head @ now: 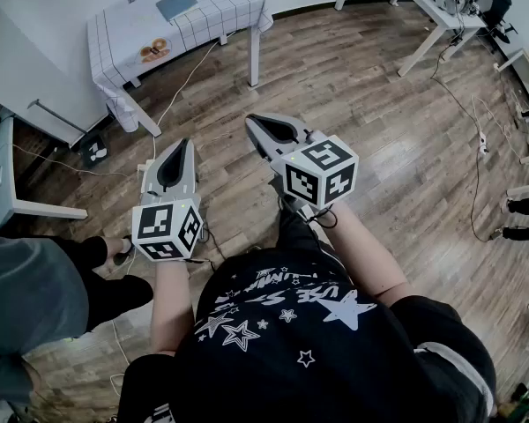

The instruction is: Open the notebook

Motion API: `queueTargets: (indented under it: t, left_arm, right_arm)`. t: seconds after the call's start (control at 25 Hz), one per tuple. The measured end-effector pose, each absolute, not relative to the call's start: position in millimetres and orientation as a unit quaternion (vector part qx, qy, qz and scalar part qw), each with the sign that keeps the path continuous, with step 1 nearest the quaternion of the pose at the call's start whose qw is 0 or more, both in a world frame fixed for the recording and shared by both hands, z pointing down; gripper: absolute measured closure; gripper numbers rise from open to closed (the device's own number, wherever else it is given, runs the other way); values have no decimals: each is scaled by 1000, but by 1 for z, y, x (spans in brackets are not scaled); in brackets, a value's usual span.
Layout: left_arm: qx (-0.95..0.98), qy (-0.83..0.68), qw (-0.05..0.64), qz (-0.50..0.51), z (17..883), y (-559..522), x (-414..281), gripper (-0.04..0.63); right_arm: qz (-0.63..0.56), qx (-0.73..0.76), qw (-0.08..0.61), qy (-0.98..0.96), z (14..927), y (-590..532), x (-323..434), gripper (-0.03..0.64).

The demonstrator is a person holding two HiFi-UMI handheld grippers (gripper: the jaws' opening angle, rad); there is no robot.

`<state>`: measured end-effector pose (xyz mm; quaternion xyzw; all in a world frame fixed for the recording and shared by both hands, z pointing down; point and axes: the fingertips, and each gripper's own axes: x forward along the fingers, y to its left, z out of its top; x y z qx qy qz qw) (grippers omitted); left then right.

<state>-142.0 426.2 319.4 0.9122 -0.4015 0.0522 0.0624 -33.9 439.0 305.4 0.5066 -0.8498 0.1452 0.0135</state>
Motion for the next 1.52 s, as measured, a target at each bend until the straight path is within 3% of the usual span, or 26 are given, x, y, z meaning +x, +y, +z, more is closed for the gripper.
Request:
queueTargets:
  t: [1.04, 1.52]
  left_arm:
    - [913, -399, 77, 36, 343, 423, -164, 586]
    - [895, -433, 95, 51, 367, 303, -163, 586]
  right_arm:
    - [162, 492, 4, -855, 330, 427, -59, 600]
    - [180, 501, -4, -847, 351, 281, -11, 600]
